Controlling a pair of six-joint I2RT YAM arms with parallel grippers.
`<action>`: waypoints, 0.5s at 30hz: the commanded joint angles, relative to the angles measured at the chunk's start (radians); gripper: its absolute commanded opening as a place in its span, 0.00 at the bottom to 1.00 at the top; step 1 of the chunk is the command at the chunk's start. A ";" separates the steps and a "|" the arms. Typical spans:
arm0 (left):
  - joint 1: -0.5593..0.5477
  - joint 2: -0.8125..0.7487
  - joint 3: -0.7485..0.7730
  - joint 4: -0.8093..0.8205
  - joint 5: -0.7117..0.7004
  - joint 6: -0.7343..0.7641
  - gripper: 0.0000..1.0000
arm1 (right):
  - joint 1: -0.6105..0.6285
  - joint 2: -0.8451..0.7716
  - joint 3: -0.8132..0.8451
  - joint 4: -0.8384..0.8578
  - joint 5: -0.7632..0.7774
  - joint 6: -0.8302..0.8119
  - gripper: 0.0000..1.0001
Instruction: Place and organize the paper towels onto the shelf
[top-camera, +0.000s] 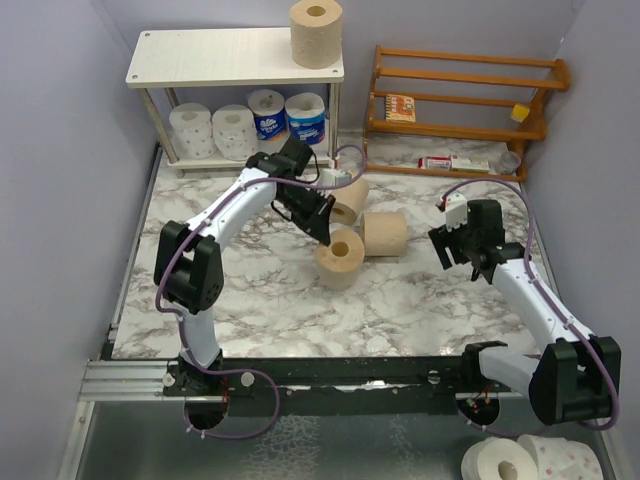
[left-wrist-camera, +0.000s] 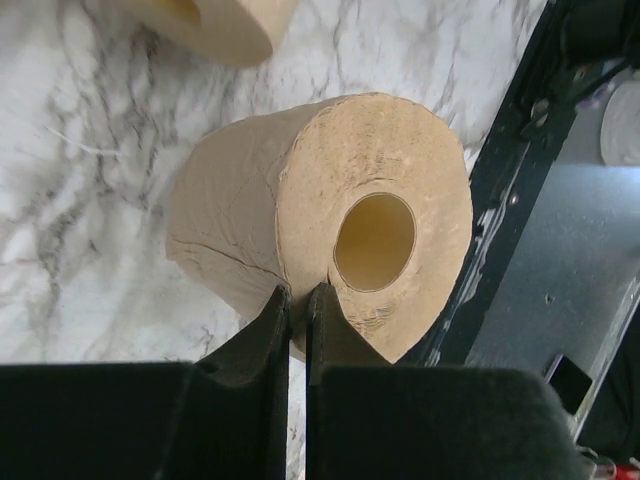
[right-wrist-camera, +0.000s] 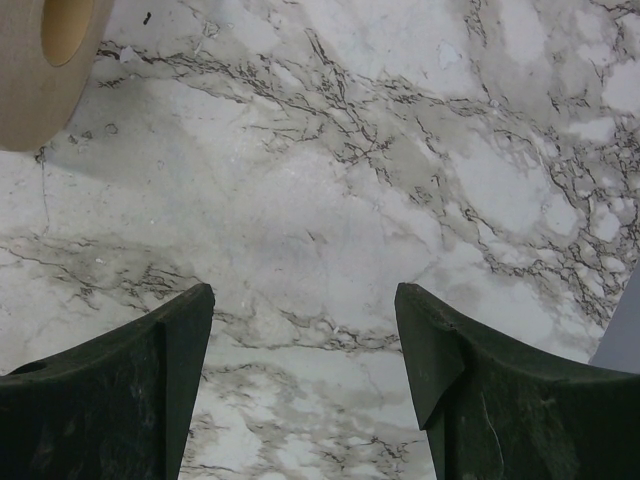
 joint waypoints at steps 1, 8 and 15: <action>-0.004 -0.052 0.185 0.001 -0.033 -0.191 0.00 | -0.001 0.011 0.009 0.024 0.013 -0.005 0.74; -0.001 -0.148 0.293 0.075 -0.421 -0.520 0.00 | -0.001 0.028 0.010 0.024 0.030 -0.003 0.74; 0.058 -0.168 0.459 0.141 -0.599 -0.715 0.00 | -0.001 0.046 0.010 0.024 0.038 -0.003 0.74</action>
